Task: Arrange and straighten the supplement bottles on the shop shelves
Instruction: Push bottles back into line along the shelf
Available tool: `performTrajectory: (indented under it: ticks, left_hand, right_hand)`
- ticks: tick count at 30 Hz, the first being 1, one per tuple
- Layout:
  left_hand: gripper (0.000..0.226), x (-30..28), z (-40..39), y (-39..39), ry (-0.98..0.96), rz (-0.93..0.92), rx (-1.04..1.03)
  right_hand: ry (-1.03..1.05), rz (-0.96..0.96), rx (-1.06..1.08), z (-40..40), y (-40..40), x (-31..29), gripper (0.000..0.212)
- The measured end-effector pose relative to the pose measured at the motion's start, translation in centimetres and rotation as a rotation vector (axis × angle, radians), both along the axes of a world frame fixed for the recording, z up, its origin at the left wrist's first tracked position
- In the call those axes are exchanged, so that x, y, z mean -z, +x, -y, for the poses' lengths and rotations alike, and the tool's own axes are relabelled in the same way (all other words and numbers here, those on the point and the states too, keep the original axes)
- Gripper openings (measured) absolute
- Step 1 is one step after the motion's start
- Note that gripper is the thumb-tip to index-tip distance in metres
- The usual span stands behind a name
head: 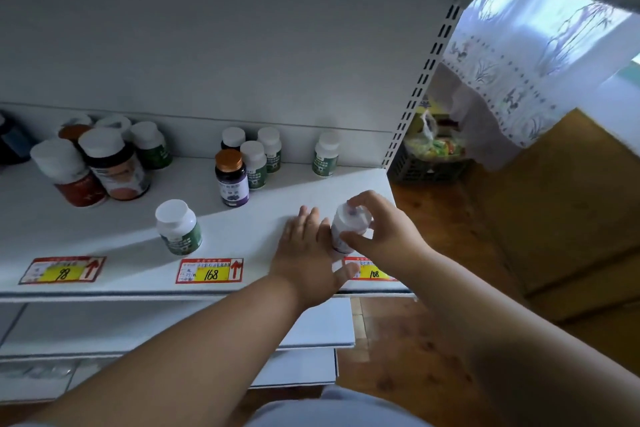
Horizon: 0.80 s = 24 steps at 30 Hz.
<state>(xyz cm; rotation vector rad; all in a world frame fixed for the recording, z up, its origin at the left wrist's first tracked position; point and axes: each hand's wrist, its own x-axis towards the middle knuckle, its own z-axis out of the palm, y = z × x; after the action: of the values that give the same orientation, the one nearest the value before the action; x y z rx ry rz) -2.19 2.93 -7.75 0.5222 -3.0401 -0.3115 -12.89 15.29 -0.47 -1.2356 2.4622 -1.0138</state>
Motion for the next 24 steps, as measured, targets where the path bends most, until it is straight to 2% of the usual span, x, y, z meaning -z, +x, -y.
performTrajectory:
  ticks: [12,16,19,24]
  left_hand:
    - [0.096,0.3,-0.3,-0.1,-0.003,-0.021,-0.035]
    - [0.098,-0.5,0.0,0.1,0.061,-0.081,-0.088]
    - [0.098,-1.4,0.4,0.4,0.137,-0.117,-0.133]
    - [0.104,-4.1,1.5,0.6,0.232,-0.076,-0.211]
  right_hand:
    - [0.041,-0.058,-0.112,0.2,-1.1,0.7,0.038]
    - [0.078,-0.064,-0.089,1.6,-2.1,-1.2,0.046]
    - [0.059,-0.144,-0.049,5.5,-5.0,-3.0,0.041]
    - [0.441,-0.275,-0.098,11.9,-8.4,-3.7,0.049]
